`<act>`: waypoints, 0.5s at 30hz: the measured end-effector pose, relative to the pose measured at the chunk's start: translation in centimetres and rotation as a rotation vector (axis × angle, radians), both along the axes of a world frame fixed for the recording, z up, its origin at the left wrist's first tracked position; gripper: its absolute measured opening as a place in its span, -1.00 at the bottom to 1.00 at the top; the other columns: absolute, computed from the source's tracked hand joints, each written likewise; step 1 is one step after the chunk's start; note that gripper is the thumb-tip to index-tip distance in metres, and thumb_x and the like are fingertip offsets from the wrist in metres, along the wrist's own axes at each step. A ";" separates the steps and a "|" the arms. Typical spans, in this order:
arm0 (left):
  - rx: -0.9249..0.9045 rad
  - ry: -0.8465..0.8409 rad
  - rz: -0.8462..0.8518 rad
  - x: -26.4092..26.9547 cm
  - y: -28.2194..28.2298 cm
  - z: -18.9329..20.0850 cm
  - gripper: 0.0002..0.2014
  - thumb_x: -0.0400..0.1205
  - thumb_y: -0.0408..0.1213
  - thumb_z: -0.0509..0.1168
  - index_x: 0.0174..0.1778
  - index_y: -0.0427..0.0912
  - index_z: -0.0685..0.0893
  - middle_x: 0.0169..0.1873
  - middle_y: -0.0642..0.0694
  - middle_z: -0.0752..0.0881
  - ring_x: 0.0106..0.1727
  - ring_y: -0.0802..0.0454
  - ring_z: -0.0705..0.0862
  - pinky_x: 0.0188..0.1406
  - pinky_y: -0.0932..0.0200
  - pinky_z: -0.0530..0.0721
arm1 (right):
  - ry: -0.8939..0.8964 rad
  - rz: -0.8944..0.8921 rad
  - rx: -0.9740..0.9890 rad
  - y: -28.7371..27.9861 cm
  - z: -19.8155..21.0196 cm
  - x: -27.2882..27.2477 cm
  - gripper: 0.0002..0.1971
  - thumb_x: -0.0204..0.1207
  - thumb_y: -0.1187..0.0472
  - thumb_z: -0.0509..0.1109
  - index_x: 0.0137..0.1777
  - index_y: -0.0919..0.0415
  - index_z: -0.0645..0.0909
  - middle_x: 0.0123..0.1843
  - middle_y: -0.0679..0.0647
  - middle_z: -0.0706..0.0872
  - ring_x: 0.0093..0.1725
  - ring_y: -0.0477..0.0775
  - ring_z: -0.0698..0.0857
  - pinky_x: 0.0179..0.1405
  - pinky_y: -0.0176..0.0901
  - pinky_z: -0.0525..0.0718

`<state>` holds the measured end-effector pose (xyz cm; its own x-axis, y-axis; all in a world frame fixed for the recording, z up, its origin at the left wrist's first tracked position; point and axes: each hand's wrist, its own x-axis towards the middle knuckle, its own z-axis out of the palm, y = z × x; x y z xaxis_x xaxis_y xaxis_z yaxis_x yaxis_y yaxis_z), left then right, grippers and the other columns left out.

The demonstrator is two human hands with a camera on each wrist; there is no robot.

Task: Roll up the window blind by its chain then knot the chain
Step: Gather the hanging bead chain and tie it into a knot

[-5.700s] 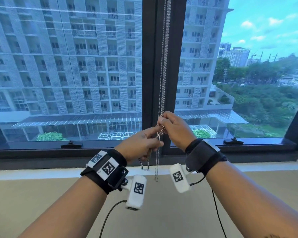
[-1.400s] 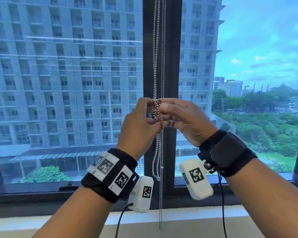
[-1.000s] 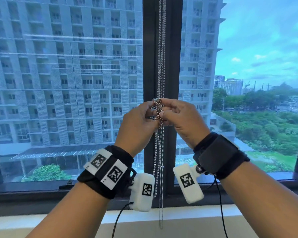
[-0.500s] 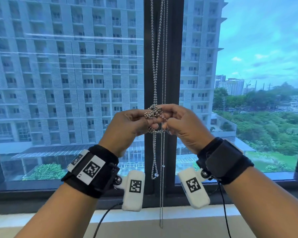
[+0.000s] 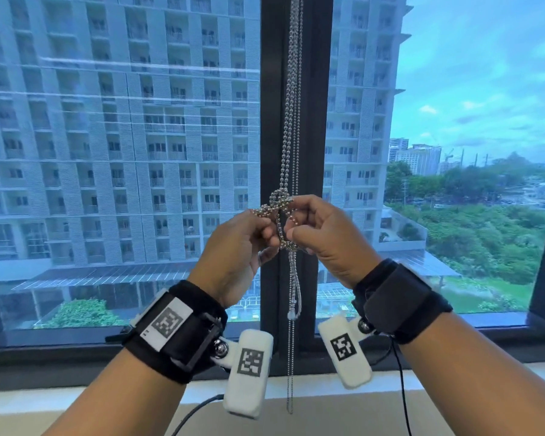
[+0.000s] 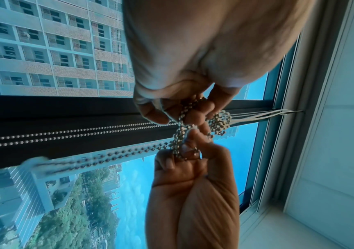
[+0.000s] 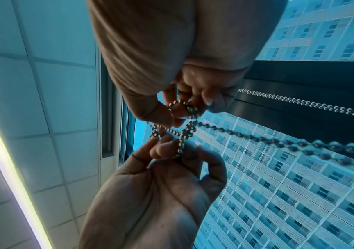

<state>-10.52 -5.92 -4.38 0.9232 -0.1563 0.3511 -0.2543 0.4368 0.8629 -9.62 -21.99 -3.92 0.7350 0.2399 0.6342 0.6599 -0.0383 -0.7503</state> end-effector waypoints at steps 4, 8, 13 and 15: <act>-0.071 0.015 -0.060 -0.9 -0.6 -0.4 -0.84 0.59 -0.29 0.35 -0.32 -0.09 0.60 -0.44 0.00 0.46 -0.43 0.13 0.44 -0.18 0.13 0.53 | 0.012 -0.018 0.014 0.1 0.1 -0.9 -0.82 0.61 0.24 0.46 0.17 0.05 0.62 -0.19 0.16 0.51 -0.37 -0.16 0.49 -0.39 -0.41 0.50; -0.093 -0.014 -0.065 -1.8 -1.8 -1.0 -0.91 0.67 -0.23 0.32 -0.14 -0.10 0.68 -0.44 0.04 0.55 -0.42 0.17 0.48 -0.18 0.11 0.67 | -0.029 -0.039 -0.028 0.6 0.2 -1.6 -0.57 0.52 -0.17 0.38 0.21 0.12 0.70 -0.25 0.16 0.59 -0.33 -0.16 0.57 -0.34 -0.31 0.56; -0.142 -0.025 -0.095 -2.5 -2.1 -1.9 -0.86 0.71 -0.28 0.27 0.04 -0.19 0.73 -0.35 -0.04 0.69 -0.35 0.15 0.68 -0.12 0.08 0.79 | 0.094 0.050 0.064 1.0 -0.5 -1.6 -0.62 0.70 -0.01 0.29 0.12 0.33 0.70 -0.15 0.20 0.76 -0.19 0.17 0.69 -0.18 -0.02 0.69; -0.102 -0.018 -0.071 -2.4 -1.9 -2.4 -0.84 0.69 -0.23 0.33 0.07 -0.19 0.76 -0.30 -0.04 0.71 -0.30 0.14 0.68 -0.15 0.12 0.78 | 0.122 0.071 0.089 1.0 -0.9 -1.4 -0.61 0.72 -0.01 0.26 0.05 0.35 0.70 -0.20 0.14 0.74 -0.29 0.03 0.68 -0.28 -0.18 0.68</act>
